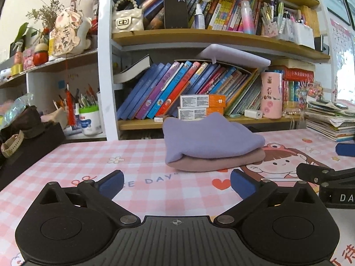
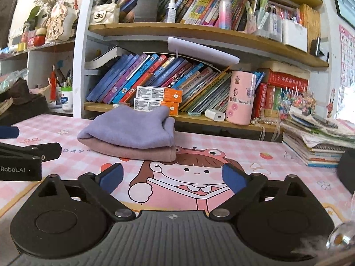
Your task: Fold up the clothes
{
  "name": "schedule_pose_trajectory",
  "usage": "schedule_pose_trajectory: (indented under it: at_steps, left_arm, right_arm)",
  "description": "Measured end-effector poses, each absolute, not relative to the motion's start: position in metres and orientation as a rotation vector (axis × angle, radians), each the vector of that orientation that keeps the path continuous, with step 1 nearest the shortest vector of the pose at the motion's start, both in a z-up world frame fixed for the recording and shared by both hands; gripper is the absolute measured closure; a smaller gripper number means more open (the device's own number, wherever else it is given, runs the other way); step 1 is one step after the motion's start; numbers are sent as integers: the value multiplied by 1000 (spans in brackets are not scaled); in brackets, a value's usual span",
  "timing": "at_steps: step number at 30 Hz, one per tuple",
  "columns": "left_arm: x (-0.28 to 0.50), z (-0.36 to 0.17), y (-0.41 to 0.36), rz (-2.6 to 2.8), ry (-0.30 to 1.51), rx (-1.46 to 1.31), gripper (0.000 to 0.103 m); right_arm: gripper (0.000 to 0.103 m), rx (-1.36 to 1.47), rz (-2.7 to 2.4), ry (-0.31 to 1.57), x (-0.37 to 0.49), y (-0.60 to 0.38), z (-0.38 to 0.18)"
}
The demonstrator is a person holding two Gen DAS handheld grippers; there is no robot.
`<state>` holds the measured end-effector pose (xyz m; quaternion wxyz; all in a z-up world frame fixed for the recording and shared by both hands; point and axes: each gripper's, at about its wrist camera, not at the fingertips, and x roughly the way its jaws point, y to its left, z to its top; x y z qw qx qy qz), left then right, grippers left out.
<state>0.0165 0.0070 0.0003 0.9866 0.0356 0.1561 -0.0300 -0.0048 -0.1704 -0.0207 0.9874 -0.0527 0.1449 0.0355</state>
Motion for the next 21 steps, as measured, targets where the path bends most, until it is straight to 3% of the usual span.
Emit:
schedule_pose_trajectory:
  at_steps: [21]
  left_arm:
    - [22,-2,7,-95,351,70,0]
  right_arm:
    - [0,-140,55,301,-3,-166,-22]
